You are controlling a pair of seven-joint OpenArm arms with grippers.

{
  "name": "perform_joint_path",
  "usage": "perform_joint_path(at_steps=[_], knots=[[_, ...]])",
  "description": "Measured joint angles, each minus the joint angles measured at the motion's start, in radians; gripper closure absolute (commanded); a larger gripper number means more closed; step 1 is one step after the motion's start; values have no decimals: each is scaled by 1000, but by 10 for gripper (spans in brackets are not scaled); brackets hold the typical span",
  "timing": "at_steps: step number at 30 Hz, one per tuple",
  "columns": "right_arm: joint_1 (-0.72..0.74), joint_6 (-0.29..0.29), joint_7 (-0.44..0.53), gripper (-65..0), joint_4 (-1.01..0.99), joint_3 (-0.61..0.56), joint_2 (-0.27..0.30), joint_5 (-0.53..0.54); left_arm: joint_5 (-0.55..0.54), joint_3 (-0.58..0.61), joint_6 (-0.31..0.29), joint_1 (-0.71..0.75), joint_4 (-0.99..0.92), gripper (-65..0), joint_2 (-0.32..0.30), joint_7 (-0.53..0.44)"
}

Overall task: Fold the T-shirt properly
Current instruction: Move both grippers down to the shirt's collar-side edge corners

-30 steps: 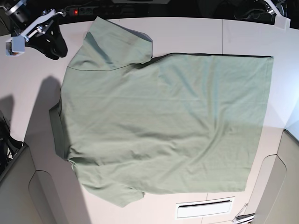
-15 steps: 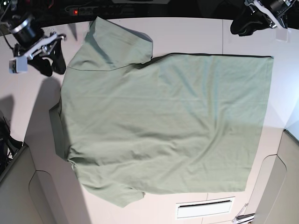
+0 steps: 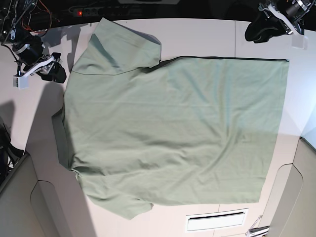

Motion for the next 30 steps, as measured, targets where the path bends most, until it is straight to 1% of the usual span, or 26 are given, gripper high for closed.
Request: perform_joint_path(at_steps=[5, 8, 13, 16, 21, 30], knots=[[7, 4, 18, -312, -50, -2, 0, 37, 0, 0, 0, 0, 0, -288, 0, 0], [10, 4, 23, -312, -66, -2, -11, 45, 0, 0, 0, 0, 0, -288, 0, 0], [10, 8, 30, -312, -77, -19, -11, 48, -1, 0, 0, 0, 0, -288, 0, 0], [10, 7, 17, -312, -77, -45, -11, 73, -1, 0, 0, 0, 0, -288, 0, 0], [13, 11, 14, -312, -77, -97, -11, 76, -2, 0, 0, 0, 0, -288, 0, 0], [13, 13, 14, -312, -76, -134, -9, 76, -2, 0, 0, 0, 0, -288, 0, 0]])
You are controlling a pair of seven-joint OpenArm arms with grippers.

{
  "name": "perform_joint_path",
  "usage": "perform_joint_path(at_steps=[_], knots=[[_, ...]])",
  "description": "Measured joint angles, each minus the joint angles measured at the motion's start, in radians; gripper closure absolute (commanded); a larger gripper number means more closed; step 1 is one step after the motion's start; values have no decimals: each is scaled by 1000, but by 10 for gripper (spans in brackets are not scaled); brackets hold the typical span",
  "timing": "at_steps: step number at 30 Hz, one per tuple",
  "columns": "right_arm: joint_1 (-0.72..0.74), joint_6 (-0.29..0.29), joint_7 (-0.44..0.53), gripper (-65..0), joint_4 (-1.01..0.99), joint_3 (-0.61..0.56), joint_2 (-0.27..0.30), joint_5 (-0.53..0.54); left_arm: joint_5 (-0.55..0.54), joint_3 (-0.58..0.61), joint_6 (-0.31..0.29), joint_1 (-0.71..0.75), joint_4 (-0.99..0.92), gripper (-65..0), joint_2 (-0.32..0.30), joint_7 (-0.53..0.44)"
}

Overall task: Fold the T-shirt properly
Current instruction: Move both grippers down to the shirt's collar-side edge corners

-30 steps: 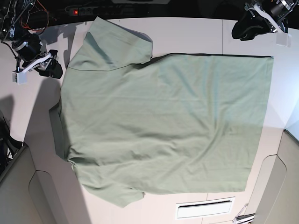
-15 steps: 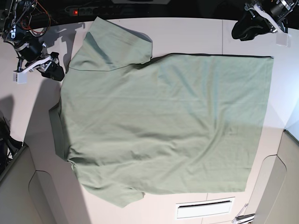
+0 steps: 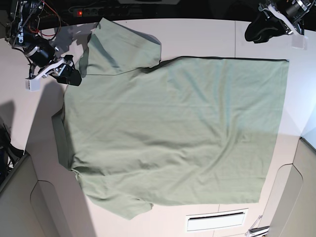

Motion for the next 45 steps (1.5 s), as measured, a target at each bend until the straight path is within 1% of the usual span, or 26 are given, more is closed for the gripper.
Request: perform_joint_path(at_steps=[7, 8, 9, 10, 13, 14, 21, 22, 24, 27, 30, 31, 32, 36, 39, 41, 45], knots=[[-1, 2, 0, -310, 0, -34, 0, 2, 0, 0, 0, 0, 0, -288, 0, 8], [-1, 2, 0, -301, 0, -34, 0, 2, 0, 0, 0, 0, 0, -288, 0, 8], [-1, 2, 0, -267, 0, -34, 0, 2, 0, 0, 0, 0, 0, -288, 0, 8], [-1, 2, -6, -219, 0, -34, 0, 2, 0, 0, 0, 0, 0, -288, 0, 8], [-4, -3, -21, -31, -1, -35, 0, -6, 0, 0, 0, 0, 0, -288, 0, 8], [-5, -2, -20, 0, -2, -36, 0, -4, 0, 0, 0, 0, 0, -288, 0, 8], [-6, -2, -23, 0, -2, -36, -2, 17, 15, 0, 0, -18, 0, -288, 0, 3], [-6, -2, -23, 0, -2, -36, -2, 18, 31, 0, 0, -35, 0, -288, 0, 0], [-6, -2, -23, 0, -2, -36, -2, 21, 75, 0, 0, -72, 0, -289, 0, -39], [-6, -2, -23, 0, -2, -36, -2, 21, 194, 0, 4, -115, -1, -289, 0, -87], [-6, -2, -23, 0, -2, -36, -2, 21, 281, 0, 34, -168, -20, -289, -3, -132], [-6, -2, -23, 0, -2, -36, -2, 21, 313, 1, 58, -186, -29, -289, -11, -149], [-6, -2, -23, 0, -2, -37, -2, 22, 347, 1, 67, -202, -40, -291, -21, -159], [-6, -2, -23, 0, -2, -37, -2, 24, 449, -13, 127, -250, -102, -348, -65, -192], [-6, -2, -23, 0, -2, -37, -2, 24, 474, -46, 150, -285, -171, -351, -90, -194], [-6, -2, -23, 0, -2, -37, -2, 31, 475, -69, 150, -298, -225, -351, -100, -196], [-6, -3, -27, 0, -3, -37, -2, 54, 478, -92, 154, -305, -336, -351, -99, -203]])
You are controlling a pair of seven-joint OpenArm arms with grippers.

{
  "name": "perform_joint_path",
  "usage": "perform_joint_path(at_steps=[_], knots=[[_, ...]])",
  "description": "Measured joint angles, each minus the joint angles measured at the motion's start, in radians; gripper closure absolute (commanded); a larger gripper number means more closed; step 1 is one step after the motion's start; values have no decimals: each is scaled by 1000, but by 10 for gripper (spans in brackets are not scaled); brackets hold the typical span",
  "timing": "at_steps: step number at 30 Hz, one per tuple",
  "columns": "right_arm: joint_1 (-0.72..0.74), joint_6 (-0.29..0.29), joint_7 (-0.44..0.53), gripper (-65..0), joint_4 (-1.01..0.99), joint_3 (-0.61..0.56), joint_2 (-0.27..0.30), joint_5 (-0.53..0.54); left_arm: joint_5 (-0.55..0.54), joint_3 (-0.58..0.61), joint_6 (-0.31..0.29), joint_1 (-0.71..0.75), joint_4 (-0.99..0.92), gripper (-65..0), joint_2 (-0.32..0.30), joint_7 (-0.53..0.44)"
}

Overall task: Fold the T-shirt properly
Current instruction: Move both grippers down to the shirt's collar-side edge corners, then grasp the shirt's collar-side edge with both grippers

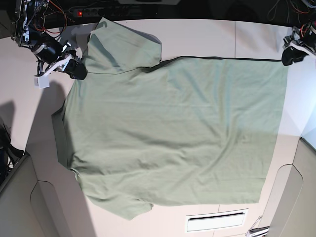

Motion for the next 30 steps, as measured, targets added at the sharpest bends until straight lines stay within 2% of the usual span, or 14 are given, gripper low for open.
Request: perform_joint_path(at_steps=[8, 19, 26, 28, 30], knots=[[0, 0, 0, 0, 0, 0, 0, 0, -60, 1, -1, -8, -70, -350, 3, -1], [0, -2, -3, 0, 0, -1, 0, 12, 52, 1, 8, -114, -127, -350, 5, -18], [0, -3, -3, 0, 0, -1, 0, 16, -20, -4, 3, -172, -278, -350, -1, -58], [0, -3, -3, 0, 0, -1, 0, 15, -42, -5, 2, -171, -279, -350, 0, -31], [0, -3, -4, 0, 0, -1, 0, 16, -84, -6, -27, -172, -279, -350, -1, 27]])
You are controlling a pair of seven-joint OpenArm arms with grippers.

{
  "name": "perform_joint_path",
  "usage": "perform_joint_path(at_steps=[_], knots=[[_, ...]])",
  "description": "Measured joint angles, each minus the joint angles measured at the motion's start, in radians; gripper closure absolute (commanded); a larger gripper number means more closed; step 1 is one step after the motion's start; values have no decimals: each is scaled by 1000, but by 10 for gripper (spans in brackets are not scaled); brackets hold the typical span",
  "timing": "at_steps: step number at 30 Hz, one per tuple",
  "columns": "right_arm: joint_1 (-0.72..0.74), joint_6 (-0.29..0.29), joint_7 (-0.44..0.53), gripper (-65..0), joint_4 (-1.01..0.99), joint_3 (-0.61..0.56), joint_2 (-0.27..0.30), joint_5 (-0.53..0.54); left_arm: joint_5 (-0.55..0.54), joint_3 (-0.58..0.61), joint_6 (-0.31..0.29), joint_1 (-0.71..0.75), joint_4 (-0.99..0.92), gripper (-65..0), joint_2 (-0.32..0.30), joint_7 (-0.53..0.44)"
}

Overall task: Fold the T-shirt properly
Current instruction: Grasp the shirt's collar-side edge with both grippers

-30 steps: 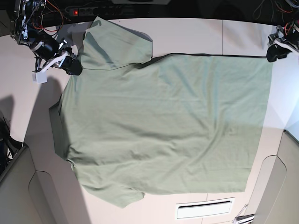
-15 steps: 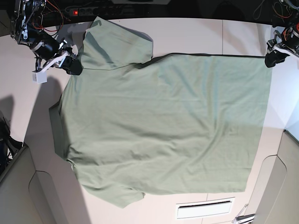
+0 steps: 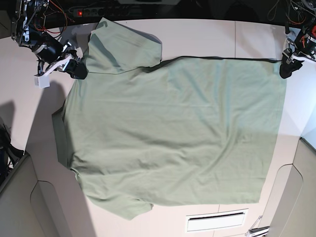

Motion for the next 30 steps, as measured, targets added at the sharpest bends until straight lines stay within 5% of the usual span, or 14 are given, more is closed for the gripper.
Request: perform_joint_path(at_steps=[6, 20, 25, 30], knots=[[0, 0, 0, 0, 0, 0, 0, 0, -55, 1, -27, 2, 0, -350, 3, 81], [0, 0, 0, 0, 0, -1, 0, 0, 50, 7, -39, 3, 0, -267, 3, 13], [0, 0, 0, 0, 0, -1, 0, 0, 84, 15, -29, 5, -1, 0, 3, -19], [0, 5, -26, 0, 0, 1, 0, 6, 81, 16, -29, 6, -2, 0, 3, -27]])
